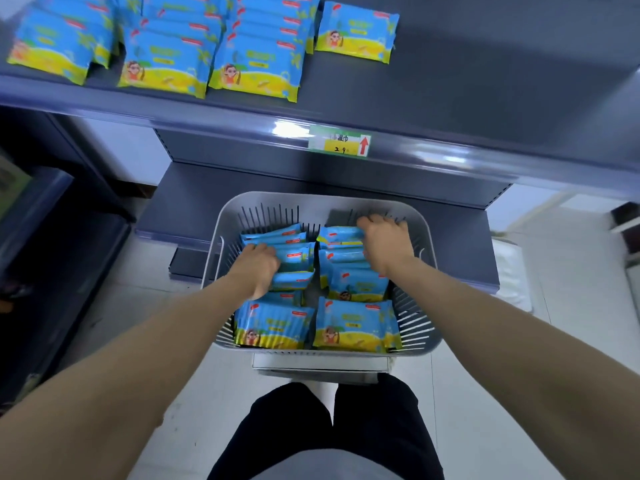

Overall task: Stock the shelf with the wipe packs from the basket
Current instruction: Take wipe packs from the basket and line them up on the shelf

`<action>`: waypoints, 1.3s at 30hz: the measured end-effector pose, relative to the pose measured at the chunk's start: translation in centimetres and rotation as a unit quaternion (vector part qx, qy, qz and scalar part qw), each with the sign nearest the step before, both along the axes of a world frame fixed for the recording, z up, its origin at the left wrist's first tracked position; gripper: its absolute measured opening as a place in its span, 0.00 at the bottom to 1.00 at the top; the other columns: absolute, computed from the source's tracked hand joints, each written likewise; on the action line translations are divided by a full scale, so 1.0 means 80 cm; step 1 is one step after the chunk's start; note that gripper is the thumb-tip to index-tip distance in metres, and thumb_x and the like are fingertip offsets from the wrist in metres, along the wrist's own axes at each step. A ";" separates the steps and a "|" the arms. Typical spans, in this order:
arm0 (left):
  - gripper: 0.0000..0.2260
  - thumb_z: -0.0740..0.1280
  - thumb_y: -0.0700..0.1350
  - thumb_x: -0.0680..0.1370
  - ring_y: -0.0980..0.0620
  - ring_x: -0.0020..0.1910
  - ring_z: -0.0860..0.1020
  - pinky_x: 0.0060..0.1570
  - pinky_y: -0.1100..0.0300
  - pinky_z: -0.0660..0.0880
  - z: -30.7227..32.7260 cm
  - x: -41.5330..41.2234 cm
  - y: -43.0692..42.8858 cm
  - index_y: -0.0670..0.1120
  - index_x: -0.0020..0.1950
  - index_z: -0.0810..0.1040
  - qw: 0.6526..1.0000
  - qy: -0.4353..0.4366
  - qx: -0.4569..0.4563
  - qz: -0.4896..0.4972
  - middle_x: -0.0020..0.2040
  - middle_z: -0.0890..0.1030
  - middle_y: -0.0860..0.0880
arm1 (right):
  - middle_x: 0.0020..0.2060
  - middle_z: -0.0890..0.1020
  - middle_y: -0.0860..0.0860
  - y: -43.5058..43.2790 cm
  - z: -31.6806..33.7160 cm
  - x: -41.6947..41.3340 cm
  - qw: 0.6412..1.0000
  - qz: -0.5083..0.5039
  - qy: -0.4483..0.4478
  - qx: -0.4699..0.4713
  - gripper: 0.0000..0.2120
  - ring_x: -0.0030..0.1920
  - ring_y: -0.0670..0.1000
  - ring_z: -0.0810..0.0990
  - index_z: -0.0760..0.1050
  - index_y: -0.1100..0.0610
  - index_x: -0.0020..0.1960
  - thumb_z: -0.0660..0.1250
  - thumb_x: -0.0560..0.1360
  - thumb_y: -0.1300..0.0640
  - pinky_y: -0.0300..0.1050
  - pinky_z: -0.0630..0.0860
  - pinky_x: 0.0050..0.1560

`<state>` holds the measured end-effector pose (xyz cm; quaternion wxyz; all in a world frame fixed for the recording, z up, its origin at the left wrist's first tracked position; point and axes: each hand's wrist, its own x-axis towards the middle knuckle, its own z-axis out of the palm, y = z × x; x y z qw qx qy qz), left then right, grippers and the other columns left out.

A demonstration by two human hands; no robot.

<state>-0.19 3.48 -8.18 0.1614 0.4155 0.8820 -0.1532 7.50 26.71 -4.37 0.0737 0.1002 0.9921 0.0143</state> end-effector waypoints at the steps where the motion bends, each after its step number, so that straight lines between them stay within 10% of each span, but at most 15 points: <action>1: 0.11 0.65 0.47 0.76 0.45 0.58 0.71 0.58 0.54 0.65 0.006 -0.002 0.002 0.44 0.56 0.76 0.999 -0.019 0.024 0.010 0.58 0.74 0.45 | 0.57 0.75 0.55 0.000 0.009 -0.001 1.000 0.012 0.021 -0.009 0.17 0.58 0.60 0.73 0.69 0.56 0.62 0.61 0.73 0.63 0.53 0.66 0.55; 11: 0.06 0.71 0.42 0.71 0.54 0.37 0.72 0.36 0.66 0.65 0.179 -0.013 0.049 0.45 0.47 0.79 0.934 -0.152 0.321 0.043 0.39 0.76 0.54 | 0.54 0.78 0.56 0.034 0.194 -0.033 0.964 0.137 0.229 -0.001 0.20 0.53 0.60 0.76 0.69 0.55 0.67 0.61 0.76 0.61 0.53 0.68 0.50; 20: 0.07 0.74 0.43 0.68 0.52 0.37 0.77 0.38 0.57 0.73 0.326 -0.053 0.106 0.46 0.44 0.81 0.886 -0.109 0.450 0.025 0.39 0.79 0.51 | 0.56 0.79 0.61 0.109 0.303 -0.140 0.985 0.042 0.152 -0.068 0.18 0.54 0.62 0.76 0.68 0.57 0.65 0.64 0.75 0.58 0.50 0.70 0.51; 26: 0.07 0.75 0.40 0.68 0.61 0.28 0.72 0.27 0.73 0.67 0.337 -0.117 0.158 0.48 0.41 0.79 0.860 -0.144 0.476 0.117 0.31 0.75 0.57 | 0.56 0.79 0.57 0.143 0.296 -0.227 0.987 0.036 0.089 -0.130 0.16 0.54 0.58 0.76 0.73 0.56 0.60 0.69 0.73 0.58 0.47 0.73 0.52; 39: 0.14 0.74 0.42 0.69 0.56 0.35 0.73 0.37 0.65 0.68 0.306 -0.234 0.217 0.46 0.54 0.80 0.887 -0.088 0.411 0.192 0.38 0.77 0.52 | 0.46 0.80 0.54 0.175 0.269 -0.355 0.987 0.048 0.099 -0.119 0.09 0.47 0.56 0.78 0.78 0.57 0.50 0.68 0.70 0.61 0.45 0.73 0.43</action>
